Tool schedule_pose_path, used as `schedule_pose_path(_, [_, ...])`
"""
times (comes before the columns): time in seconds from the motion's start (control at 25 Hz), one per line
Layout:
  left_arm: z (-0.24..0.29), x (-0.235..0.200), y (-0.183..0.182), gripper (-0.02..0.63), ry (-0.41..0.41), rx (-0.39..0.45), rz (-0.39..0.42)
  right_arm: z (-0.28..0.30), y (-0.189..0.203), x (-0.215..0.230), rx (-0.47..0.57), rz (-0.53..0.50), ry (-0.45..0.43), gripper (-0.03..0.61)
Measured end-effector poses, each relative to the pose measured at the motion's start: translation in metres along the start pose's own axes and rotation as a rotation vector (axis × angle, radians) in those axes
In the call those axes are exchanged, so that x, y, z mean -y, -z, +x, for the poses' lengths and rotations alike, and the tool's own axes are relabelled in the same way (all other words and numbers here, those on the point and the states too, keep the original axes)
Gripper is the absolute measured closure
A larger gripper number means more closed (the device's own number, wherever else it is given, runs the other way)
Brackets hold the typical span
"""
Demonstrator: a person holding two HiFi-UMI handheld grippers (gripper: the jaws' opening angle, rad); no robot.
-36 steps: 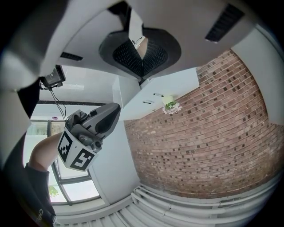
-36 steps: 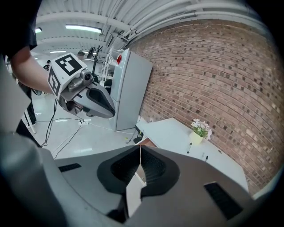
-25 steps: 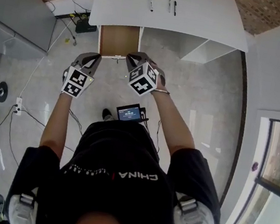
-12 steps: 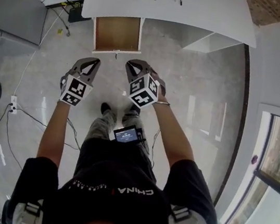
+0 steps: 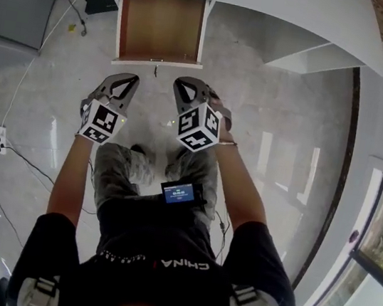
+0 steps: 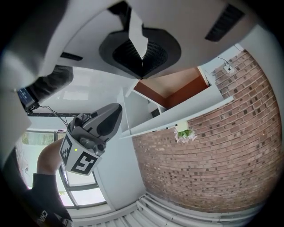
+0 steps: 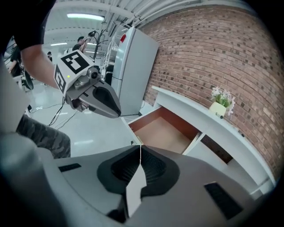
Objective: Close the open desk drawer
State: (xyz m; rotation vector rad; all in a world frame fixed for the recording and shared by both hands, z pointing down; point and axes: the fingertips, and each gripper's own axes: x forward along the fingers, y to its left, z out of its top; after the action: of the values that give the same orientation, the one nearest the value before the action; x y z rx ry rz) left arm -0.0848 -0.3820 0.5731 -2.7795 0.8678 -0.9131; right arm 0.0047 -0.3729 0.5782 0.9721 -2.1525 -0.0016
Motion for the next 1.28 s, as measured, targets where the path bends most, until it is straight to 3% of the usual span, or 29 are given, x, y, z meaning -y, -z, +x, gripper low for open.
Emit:
schedule_pose_path(0.32, [0.093,0.003,0.101,0.601,-0.073,0.079,0.099,0.122,0.084,-0.029,0.101,-0.144,0.031,0.561])
schedule_pose_path(0.64, [0.140,0.005,0.173,0.601,-0.164,0.138,0.164,0.182,0.122,-0.044,0.205,-0.230,0.093,0.561])
schedule_pose_path(1.28, [0.140,0.010,0.171,0.601,-0.232,0.151,0.222,0.174,0.123,-0.039,0.247,-0.262,0.128,0.561])
